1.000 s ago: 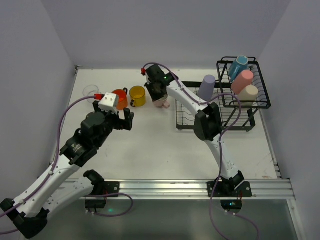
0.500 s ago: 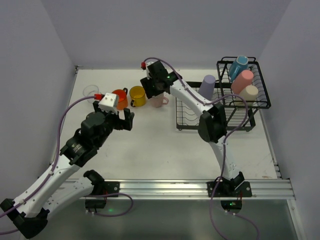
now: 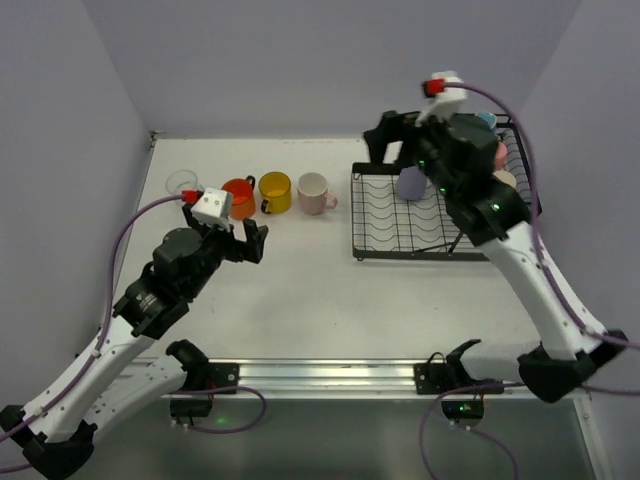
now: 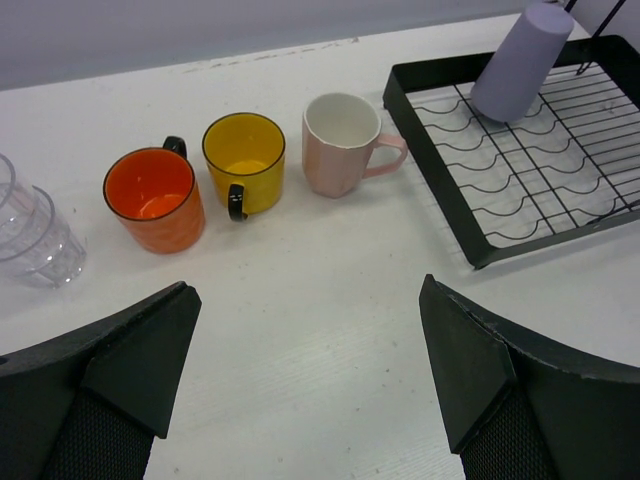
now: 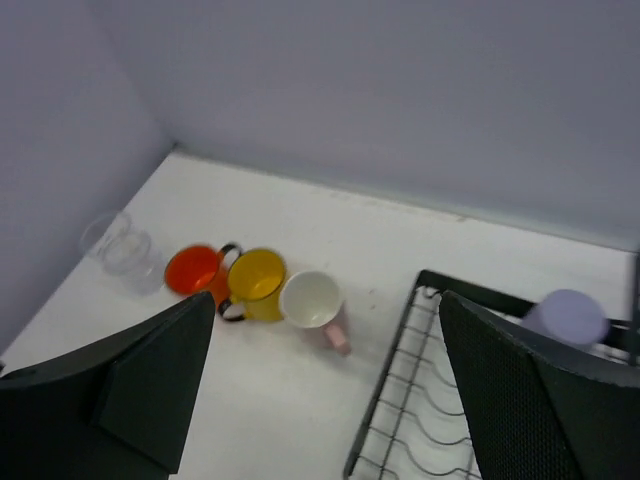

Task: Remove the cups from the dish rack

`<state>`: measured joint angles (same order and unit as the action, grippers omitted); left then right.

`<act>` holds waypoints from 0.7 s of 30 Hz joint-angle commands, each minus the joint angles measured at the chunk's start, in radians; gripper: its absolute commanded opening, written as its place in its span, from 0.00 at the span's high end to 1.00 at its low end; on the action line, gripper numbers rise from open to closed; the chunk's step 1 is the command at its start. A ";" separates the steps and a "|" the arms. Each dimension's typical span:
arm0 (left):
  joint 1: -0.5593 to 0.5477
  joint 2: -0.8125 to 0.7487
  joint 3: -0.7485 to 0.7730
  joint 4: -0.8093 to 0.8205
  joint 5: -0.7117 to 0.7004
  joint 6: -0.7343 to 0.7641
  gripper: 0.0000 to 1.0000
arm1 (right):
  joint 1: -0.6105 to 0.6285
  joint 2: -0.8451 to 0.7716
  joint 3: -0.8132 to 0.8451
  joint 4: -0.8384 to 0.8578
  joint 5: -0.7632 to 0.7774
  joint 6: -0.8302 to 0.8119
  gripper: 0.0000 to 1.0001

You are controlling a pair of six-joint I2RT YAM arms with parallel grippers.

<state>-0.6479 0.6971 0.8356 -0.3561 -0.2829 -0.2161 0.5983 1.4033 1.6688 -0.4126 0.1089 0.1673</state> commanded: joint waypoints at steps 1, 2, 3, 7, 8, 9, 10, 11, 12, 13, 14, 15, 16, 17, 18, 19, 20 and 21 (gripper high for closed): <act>0.008 -0.030 -0.003 0.046 0.056 0.020 0.00 | -0.160 -0.215 -0.176 0.060 0.169 0.073 0.04; 0.010 -0.034 -0.006 0.049 0.065 0.020 0.00 | -0.210 -0.262 -0.214 0.055 0.175 0.093 0.04; 0.008 -0.038 -0.004 0.052 0.076 0.018 0.00 | -0.256 -0.303 -0.286 0.038 0.187 0.128 0.05; 0.010 -0.054 -0.004 0.060 0.131 0.014 0.00 | -0.490 -0.437 -0.418 -0.026 0.221 0.169 0.04; 0.010 -0.056 -0.006 0.062 0.137 0.014 0.00 | -0.520 -0.440 -0.444 -0.044 0.213 0.172 0.03; 0.008 -0.060 -0.007 0.063 0.148 0.012 0.00 | -0.541 -0.443 -0.458 -0.064 0.206 0.176 0.02; 0.010 -0.065 -0.010 0.065 0.154 0.012 0.00 | -0.580 -0.443 -0.475 -0.065 0.186 0.175 0.01; 0.008 -0.068 -0.012 0.066 0.160 0.011 0.00 | -0.594 -0.437 -0.494 -0.071 0.169 0.175 0.01; 0.010 -0.070 -0.013 0.068 0.169 0.011 0.00 | -0.594 -0.431 -0.500 -0.083 0.152 0.173 0.01; 0.010 -0.073 -0.015 0.068 0.174 0.011 0.00 | -0.629 -0.423 -0.504 -0.086 0.143 0.175 0.01; 0.008 -0.073 -0.015 0.066 0.179 0.009 0.00 | -0.635 -0.409 -0.514 -0.086 0.137 0.172 0.01; 0.010 -0.077 -0.015 0.066 0.185 0.011 0.00 | -0.641 -0.399 -0.514 -0.087 0.133 0.164 0.01; 0.010 -0.079 -0.016 0.068 0.186 0.009 0.00 | -0.653 -0.386 -0.512 -0.089 0.138 0.163 0.01; 0.008 -0.082 -0.020 0.068 0.186 0.009 0.00 | -0.661 -0.377 -0.505 -0.091 0.143 0.155 0.01; 0.008 -0.084 -0.021 0.066 0.188 0.007 0.00 | -0.667 -0.360 -0.500 -0.091 0.135 0.155 0.01; 0.010 -0.084 -0.023 0.066 0.189 0.006 0.00 | -0.680 -0.353 -0.494 -0.089 0.127 0.153 0.01; 0.008 -0.085 -0.023 0.066 0.191 0.006 0.00 | -0.683 -0.343 -0.480 -0.091 0.123 0.152 0.02; 0.008 -0.084 -0.023 0.066 0.192 0.006 0.00 | -0.684 -0.330 -0.474 -0.095 0.120 0.152 0.03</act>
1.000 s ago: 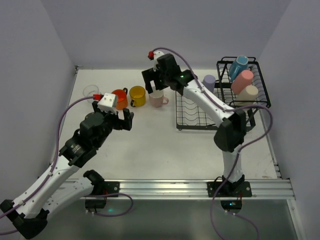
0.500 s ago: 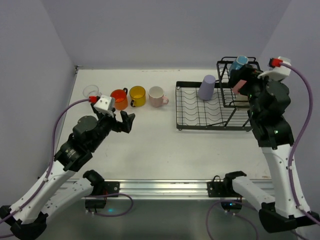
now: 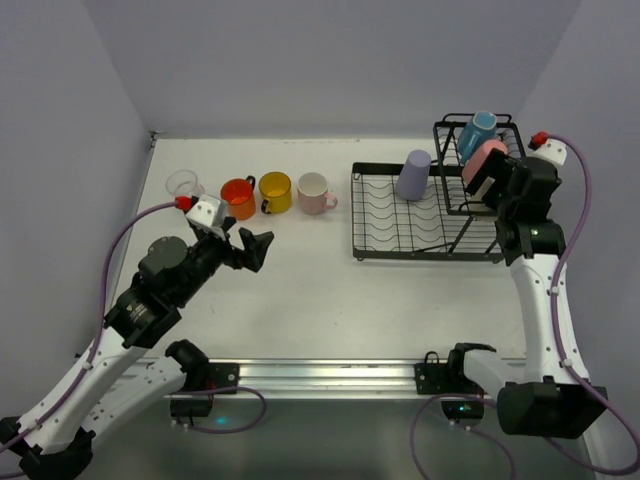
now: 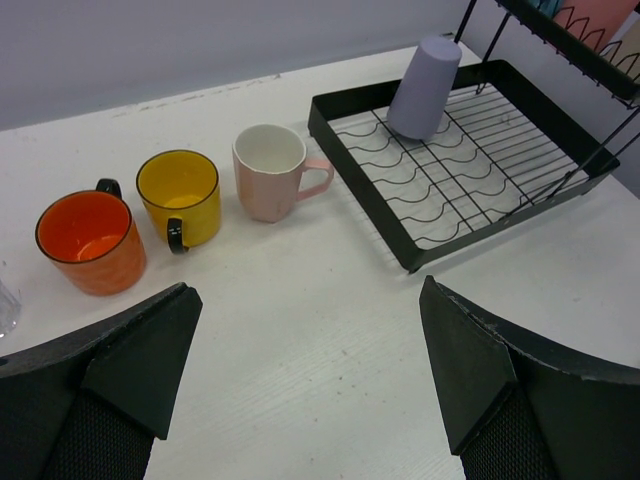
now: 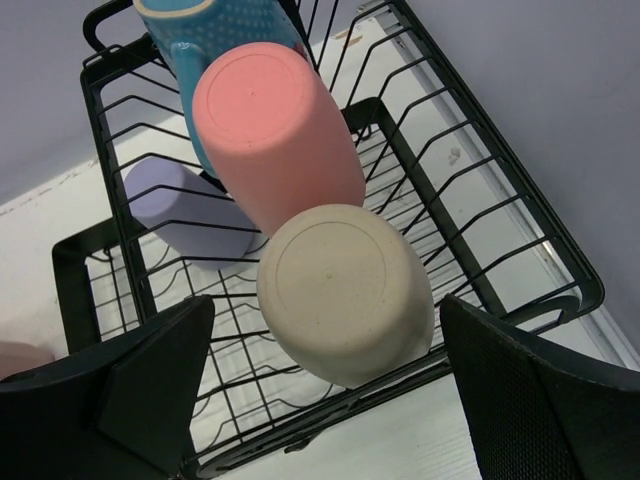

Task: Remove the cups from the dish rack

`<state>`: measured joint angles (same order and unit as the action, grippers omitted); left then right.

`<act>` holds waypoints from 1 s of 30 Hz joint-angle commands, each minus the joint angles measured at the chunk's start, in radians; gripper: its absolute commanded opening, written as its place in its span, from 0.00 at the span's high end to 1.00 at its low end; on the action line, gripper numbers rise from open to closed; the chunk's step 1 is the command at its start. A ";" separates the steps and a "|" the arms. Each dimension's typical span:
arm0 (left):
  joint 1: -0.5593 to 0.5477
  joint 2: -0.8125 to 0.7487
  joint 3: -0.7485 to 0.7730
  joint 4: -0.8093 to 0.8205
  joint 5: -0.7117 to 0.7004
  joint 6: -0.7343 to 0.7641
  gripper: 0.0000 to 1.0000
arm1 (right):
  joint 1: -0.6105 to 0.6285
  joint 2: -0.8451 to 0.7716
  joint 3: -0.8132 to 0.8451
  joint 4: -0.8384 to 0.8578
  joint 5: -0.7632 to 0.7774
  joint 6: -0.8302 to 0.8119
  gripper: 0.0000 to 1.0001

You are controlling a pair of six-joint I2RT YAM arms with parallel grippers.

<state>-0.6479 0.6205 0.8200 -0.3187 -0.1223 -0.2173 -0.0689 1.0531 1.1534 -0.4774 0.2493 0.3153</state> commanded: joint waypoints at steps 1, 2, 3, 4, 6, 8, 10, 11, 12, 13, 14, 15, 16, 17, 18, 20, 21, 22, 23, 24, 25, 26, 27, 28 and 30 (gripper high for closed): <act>0.010 -0.007 -0.007 0.029 0.032 0.007 0.00 | -0.019 0.025 0.045 -0.029 -0.022 0.004 0.04; 0.008 -0.008 -0.007 0.030 0.029 0.009 0.00 | -0.019 0.036 0.055 -0.030 -0.022 0.002 0.04; 0.008 -0.008 -0.007 0.030 0.029 0.009 0.00 | -0.019 0.054 0.061 -0.030 -0.013 -0.002 0.04; 0.010 -0.008 -0.008 0.032 0.029 0.007 0.00 | -0.020 0.065 0.074 -0.030 -0.010 -0.010 0.04; 0.008 -0.005 -0.007 0.030 0.029 0.010 0.00 | -0.020 0.085 0.089 -0.036 -0.008 -0.016 0.04; 0.008 -0.001 -0.007 0.030 0.029 0.009 0.00 | -0.020 0.110 0.101 -0.038 -0.010 -0.024 0.08; 0.008 0.005 -0.007 0.030 0.029 0.009 0.00 | -0.019 0.125 0.108 -0.049 -0.012 -0.025 0.13; 0.010 0.005 -0.005 0.032 0.029 0.009 0.00 | -0.019 0.128 0.109 -0.047 -0.012 -0.030 0.14; 0.010 0.008 -0.005 0.032 0.030 0.007 0.00 | -0.019 0.133 0.112 -0.056 -0.008 -0.031 0.17; 0.008 0.011 -0.005 0.032 0.032 0.009 0.00 | -0.019 0.136 0.118 -0.067 -0.004 -0.032 0.20; 0.010 0.012 -0.004 0.033 0.032 0.007 0.00 | -0.020 0.133 0.120 -0.073 0.010 -0.032 0.24; 0.010 0.015 -0.004 0.033 0.036 0.006 0.00 | -0.020 0.127 0.118 -0.070 0.021 -0.035 0.28; 0.010 0.016 -0.002 0.035 0.041 0.006 0.00 | -0.020 0.119 0.117 -0.067 0.034 -0.036 0.33; 0.008 0.018 -0.001 0.036 0.044 0.006 0.00 | -0.020 0.104 0.117 -0.069 0.054 -0.036 0.44; 0.010 0.024 0.001 0.038 0.050 0.006 0.00 | -0.020 0.094 0.118 -0.066 0.061 -0.036 0.45; 0.008 0.028 0.004 0.040 0.055 0.003 0.00 | -0.020 0.075 0.117 -0.056 0.065 -0.028 0.48; 0.010 0.031 0.002 0.040 0.058 0.001 0.00 | -0.020 0.050 0.118 -0.049 0.061 -0.027 0.52; 0.008 0.038 0.004 0.040 0.062 0.001 0.00 | -0.020 0.039 0.120 -0.046 0.062 -0.024 0.53; 0.008 0.041 0.005 0.041 0.064 -0.001 0.00 | -0.020 0.027 0.127 -0.044 0.059 -0.018 0.54; 0.010 0.045 0.007 0.043 0.070 -0.001 0.00 | -0.020 0.004 0.134 -0.043 0.051 -0.016 0.54; 0.010 0.048 0.010 0.044 0.072 -0.004 0.00 | -0.020 -0.008 0.140 -0.043 0.045 -0.015 0.57; 0.008 0.051 0.013 0.046 0.076 -0.007 0.00 | -0.020 -0.021 0.150 -0.041 0.042 -0.010 0.57; 0.010 0.059 0.014 0.049 0.085 -0.008 0.00 | -0.019 -0.034 0.154 -0.033 0.039 -0.010 0.58; 0.010 0.062 0.018 0.052 0.092 -0.011 0.00 | -0.020 -0.065 0.157 -0.029 0.025 -0.007 0.58; 0.008 0.073 0.024 0.064 0.113 -0.024 0.00 | -0.020 -0.096 0.164 -0.018 0.007 0.002 0.59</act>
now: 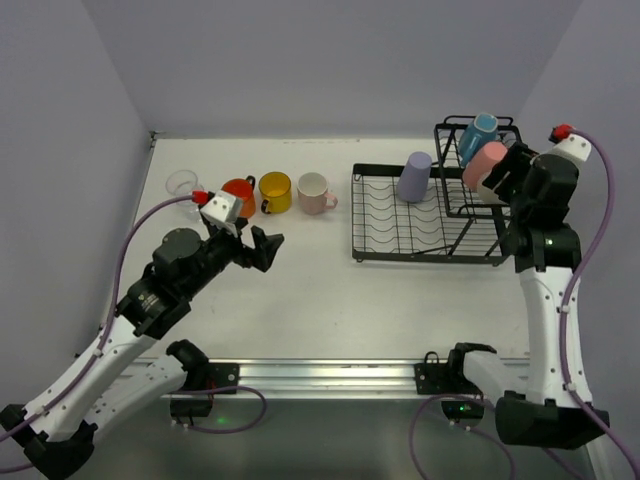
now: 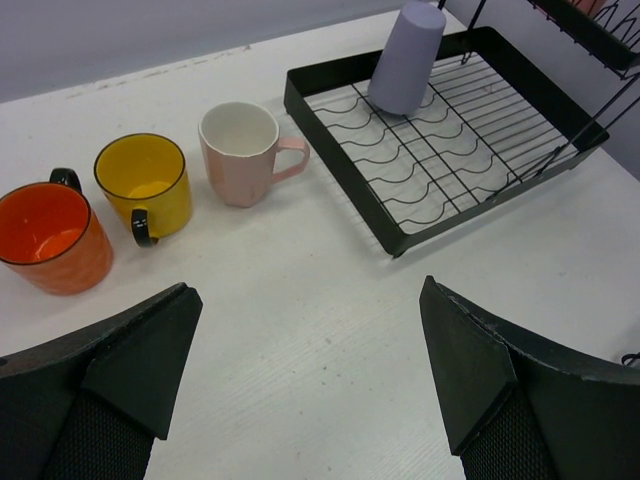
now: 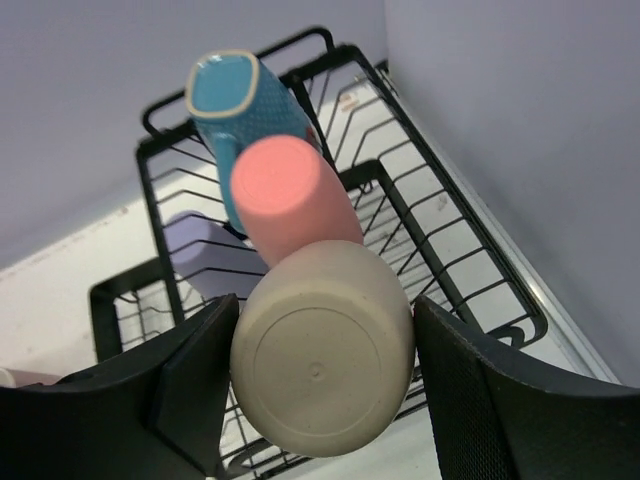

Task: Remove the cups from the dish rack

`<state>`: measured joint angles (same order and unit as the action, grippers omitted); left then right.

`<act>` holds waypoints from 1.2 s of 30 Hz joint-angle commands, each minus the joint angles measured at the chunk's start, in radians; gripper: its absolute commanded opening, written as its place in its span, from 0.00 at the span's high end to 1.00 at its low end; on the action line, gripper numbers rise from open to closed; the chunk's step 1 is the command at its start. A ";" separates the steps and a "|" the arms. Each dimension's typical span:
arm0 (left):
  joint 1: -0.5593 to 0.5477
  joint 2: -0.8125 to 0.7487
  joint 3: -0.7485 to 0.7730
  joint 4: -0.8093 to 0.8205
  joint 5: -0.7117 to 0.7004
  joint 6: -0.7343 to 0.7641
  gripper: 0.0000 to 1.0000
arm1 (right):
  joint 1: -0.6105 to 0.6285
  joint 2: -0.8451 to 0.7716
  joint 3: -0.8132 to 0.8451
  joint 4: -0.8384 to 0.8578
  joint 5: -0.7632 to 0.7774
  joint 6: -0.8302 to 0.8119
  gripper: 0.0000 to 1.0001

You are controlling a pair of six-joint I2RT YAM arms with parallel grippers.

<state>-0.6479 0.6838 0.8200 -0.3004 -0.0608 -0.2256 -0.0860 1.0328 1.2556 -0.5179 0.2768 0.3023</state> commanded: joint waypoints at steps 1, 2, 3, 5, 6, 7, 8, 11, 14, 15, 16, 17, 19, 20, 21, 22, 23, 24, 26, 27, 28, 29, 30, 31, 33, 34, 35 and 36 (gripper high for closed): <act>0.010 0.014 0.030 0.050 0.056 -0.018 0.00 | -0.003 -0.111 0.062 0.028 -0.049 0.021 0.59; 0.010 0.019 0.036 0.056 0.056 -0.029 0.00 | -0.001 -0.131 0.054 0.033 -0.068 0.037 0.59; 0.010 0.028 0.039 0.060 0.091 -0.034 0.00 | -0.001 -0.151 0.048 0.050 -0.091 0.044 0.59; 0.010 0.037 0.054 0.070 0.114 -0.050 0.00 | -0.001 -0.207 0.022 0.067 -0.166 0.069 0.60; 0.008 0.043 0.056 0.076 0.137 -0.058 0.00 | -0.001 -0.221 0.015 0.077 -0.197 0.080 0.61; 0.010 0.048 0.059 0.084 0.153 -0.066 0.00 | -0.001 -0.234 0.007 0.084 -0.233 0.089 0.61; 0.010 0.051 0.061 0.104 0.167 -0.086 0.00 | 0.000 -0.255 -0.014 0.093 -0.311 0.116 0.62; 0.010 0.074 0.059 0.162 0.232 -0.144 0.00 | 0.000 -0.287 -0.057 0.147 -0.465 0.177 0.62; 0.008 0.111 0.039 0.278 0.340 -0.229 0.00 | 0.000 -0.303 -0.108 0.231 -0.591 0.257 0.63; 0.008 0.140 0.034 0.337 0.407 -0.253 0.00 | 0.002 -0.303 -0.123 0.287 -0.681 0.285 0.64; 0.010 0.158 0.031 0.371 0.438 -0.279 0.00 | 0.012 -0.301 -0.145 0.326 -0.730 0.319 0.64; 0.008 0.177 0.030 0.441 0.466 -0.334 0.01 | 0.022 -0.297 -0.189 0.367 -0.776 0.387 0.64; 0.008 0.229 0.019 0.568 0.544 -0.386 0.04 | 0.081 -0.278 -0.267 0.508 -0.849 0.455 0.64; 0.008 0.259 0.012 0.611 0.568 -0.447 0.06 | 0.132 -0.269 -0.286 0.595 -0.850 0.493 0.64; 0.010 0.275 0.007 0.654 0.604 -0.472 0.07 | 0.168 -0.258 -0.297 0.622 -0.838 0.503 0.64; 0.008 0.289 0.004 0.705 0.610 -0.492 0.08 | 0.246 -0.228 -0.324 0.656 -0.825 0.530 0.63; 0.010 0.299 0.002 0.731 0.615 -0.530 0.08 | 0.274 -0.211 -0.338 0.701 -0.835 0.552 0.63; 0.008 0.321 -0.008 0.762 0.628 -0.550 0.10 | 0.314 -0.176 -0.352 0.793 -0.861 0.579 0.63; 0.008 0.338 -0.016 0.819 0.631 -0.596 0.11 | 0.344 -0.143 -0.407 0.902 -0.878 0.664 0.63; 0.008 0.352 -0.019 0.830 0.631 -0.604 0.13 | 0.363 -0.125 -0.418 0.996 -0.887 0.688 0.63; 0.008 0.358 -0.021 0.845 0.631 -0.615 0.13 | 0.370 -0.088 -0.432 1.030 -0.913 0.708 0.63; 0.008 0.367 -0.024 0.853 0.631 -0.629 0.14 | 0.373 -0.073 -0.441 1.086 -0.919 0.739 0.64; 0.010 0.368 -0.028 0.859 0.631 -0.635 0.16 | 0.377 -0.059 -0.449 1.122 -0.921 0.756 0.64; 0.008 0.370 -0.031 0.869 0.631 -0.639 0.18 | 0.382 -0.045 -0.467 1.151 -0.920 0.771 0.64; 0.008 0.375 -0.036 0.879 0.633 -0.652 0.25 | 0.391 0.004 -0.479 1.231 -0.941 0.832 0.64; 0.008 0.376 -0.036 0.876 0.632 -0.653 0.27 | 0.394 0.022 -0.487 1.265 -0.953 0.853 0.64; 0.010 0.379 -0.035 0.873 0.630 -0.655 0.29 | 0.397 0.053 -0.492 1.333 -0.970 0.873 0.64; 0.008 0.379 -0.035 0.870 0.628 -0.652 0.29 | 0.400 0.065 -0.496 1.354 -0.972 0.885 0.64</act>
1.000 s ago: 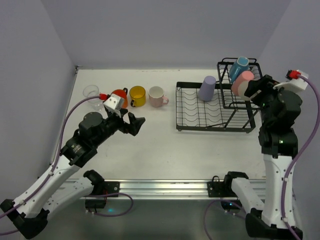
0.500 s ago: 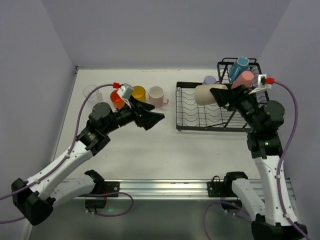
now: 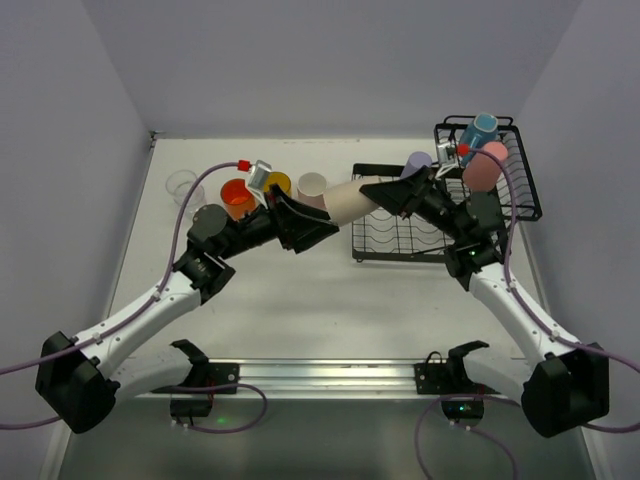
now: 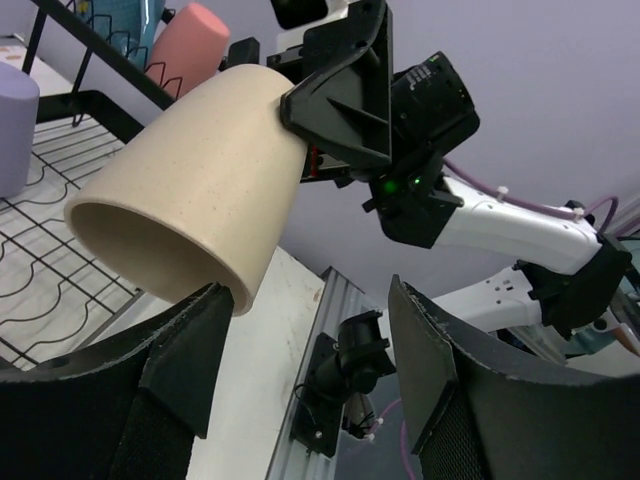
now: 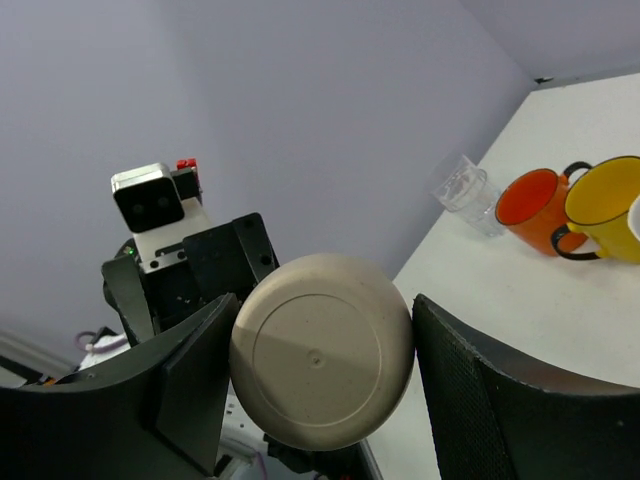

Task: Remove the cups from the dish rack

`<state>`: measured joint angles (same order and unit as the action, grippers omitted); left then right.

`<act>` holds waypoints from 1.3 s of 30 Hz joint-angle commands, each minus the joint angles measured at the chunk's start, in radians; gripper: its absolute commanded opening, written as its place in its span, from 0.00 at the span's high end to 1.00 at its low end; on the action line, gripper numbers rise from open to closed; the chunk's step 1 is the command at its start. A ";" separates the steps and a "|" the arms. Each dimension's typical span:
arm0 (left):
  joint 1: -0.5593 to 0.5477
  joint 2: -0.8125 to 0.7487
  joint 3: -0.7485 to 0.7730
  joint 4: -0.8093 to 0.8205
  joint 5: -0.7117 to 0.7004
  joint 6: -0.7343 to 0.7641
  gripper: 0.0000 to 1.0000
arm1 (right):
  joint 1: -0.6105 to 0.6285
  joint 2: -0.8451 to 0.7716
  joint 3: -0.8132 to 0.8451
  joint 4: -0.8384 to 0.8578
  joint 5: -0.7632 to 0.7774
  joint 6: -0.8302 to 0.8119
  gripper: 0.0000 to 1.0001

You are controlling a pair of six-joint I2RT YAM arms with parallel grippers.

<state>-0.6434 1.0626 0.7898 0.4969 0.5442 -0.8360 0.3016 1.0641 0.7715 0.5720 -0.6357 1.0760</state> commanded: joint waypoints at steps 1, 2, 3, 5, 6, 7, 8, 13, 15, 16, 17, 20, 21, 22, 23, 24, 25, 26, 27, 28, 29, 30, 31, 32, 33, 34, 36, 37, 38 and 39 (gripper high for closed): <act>0.004 0.000 -0.003 0.071 0.019 -0.038 0.31 | 0.016 0.045 -0.014 0.270 -0.061 0.117 0.64; 0.004 0.000 -0.003 0.072 0.013 -0.035 0.35 | 0.027 0.068 -0.014 0.276 -0.059 0.116 0.64; 0.004 0.000 -0.001 0.072 0.008 -0.034 0.36 | 0.033 0.079 -0.014 0.282 -0.061 0.117 0.64; 0.004 0.005 0.002 0.075 -0.004 -0.026 0.42 | 0.062 0.118 -0.018 0.316 -0.062 0.133 0.64; 0.004 0.007 0.003 0.075 -0.009 -0.025 0.44 | 0.074 0.131 -0.018 0.322 -0.064 0.136 0.64; 0.004 0.007 0.005 0.075 -0.018 -0.015 0.46 | 0.085 0.141 -0.021 0.333 -0.062 0.143 0.64; 0.004 0.008 0.006 0.074 -0.038 -0.009 0.49 | 0.094 0.152 -0.029 0.363 -0.062 0.151 0.64; 0.004 -0.007 0.017 -0.012 -0.153 0.052 0.71 | 0.149 0.200 -0.057 0.407 -0.033 0.164 0.64; 0.005 -0.032 0.043 -0.082 -0.262 0.096 0.86 | 0.177 0.220 -0.061 0.419 -0.035 0.167 0.62; 0.005 -0.039 0.055 -0.169 -0.304 0.144 0.90 | 0.183 0.238 -0.072 0.422 -0.036 0.164 0.58; 0.004 -0.058 0.066 -0.217 -0.394 0.164 0.95 | 0.189 0.244 -0.078 0.424 -0.039 0.162 0.44; 0.005 -0.075 0.121 -0.426 -0.586 0.256 1.00 | 0.191 0.255 -0.106 0.384 -0.045 0.136 0.01; 0.005 -0.073 0.158 -0.566 -0.631 0.294 1.00 | 0.192 0.254 -0.104 0.344 -0.051 0.098 0.01; 0.007 -0.064 0.173 -0.618 -0.665 0.316 1.00 | 0.192 0.240 -0.107 0.253 -0.055 0.075 0.01; 0.007 -0.053 0.193 -0.676 -0.717 0.331 1.00 | 0.194 0.225 -0.112 0.208 -0.039 0.050 0.01; 0.008 -0.038 0.218 -0.812 -0.743 0.345 1.00 | 0.195 0.209 -0.127 0.157 -0.029 -0.011 0.01; 0.008 -0.001 0.267 -0.883 -0.768 0.372 1.00 | 0.195 0.191 -0.132 0.041 -0.015 -0.048 0.01; 0.008 0.017 0.288 -0.947 -0.830 0.380 1.00 | 0.195 0.150 -0.133 -0.025 0.028 -0.092 0.01; 0.010 0.034 0.304 -1.057 -0.857 0.390 1.00 | 0.194 0.130 -0.132 -0.094 0.048 -0.176 0.01; 0.013 0.062 0.322 -1.098 -0.880 0.393 1.00 | 0.194 0.110 -0.132 -0.191 0.063 -0.210 0.01; 0.022 0.072 0.327 -1.127 -0.888 0.396 1.00 | 0.194 0.076 -0.130 -0.230 0.074 -0.243 0.01; 0.030 0.085 0.334 -1.187 -0.886 0.394 1.00 | 0.195 0.060 -0.121 -0.271 0.079 -0.298 0.01; 0.037 0.109 0.339 -1.210 -0.879 0.394 1.00 | 0.195 0.045 -0.115 -0.343 0.085 -0.321 0.01; 0.063 0.125 0.344 -1.228 -0.847 0.397 1.00 | 0.197 0.030 -0.110 -0.369 0.091 -0.346 0.01; 0.079 0.140 0.347 -1.267 -0.830 0.403 1.00 | 0.199 -0.002 -0.104 -0.397 0.109 -0.384 0.01; 0.094 0.172 0.348 -1.279 -0.817 0.411 1.00 | 0.199 -0.018 -0.104 -0.434 0.117 -0.398 0.01; 0.143 0.204 0.347 -1.305 -0.800 0.439 1.00 | 0.200 -0.064 -0.103 -0.460 0.143 -0.428 0.01; 0.163 0.235 0.347 -1.308 -0.771 0.448 1.00 | 0.199 -0.076 -0.104 -0.478 0.152 -0.436 0.01; 0.201 0.250 0.347 -1.307 -0.751 0.459 1.00 | 0.202 -0.088 -0.107 -0.480 0.157 -0.439 0.01; 0.220 0.276 0.345 -1.299 -0.718 0.474 1.00 | 0.200 -0.108 -0.116 -0.478 0.168 -0.444 0.01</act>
<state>-0.4843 1.3045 1.0901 -0.7338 -0.2333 -0.4347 0.4980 1.0023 0.6338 0.1734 -0.5251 0.7177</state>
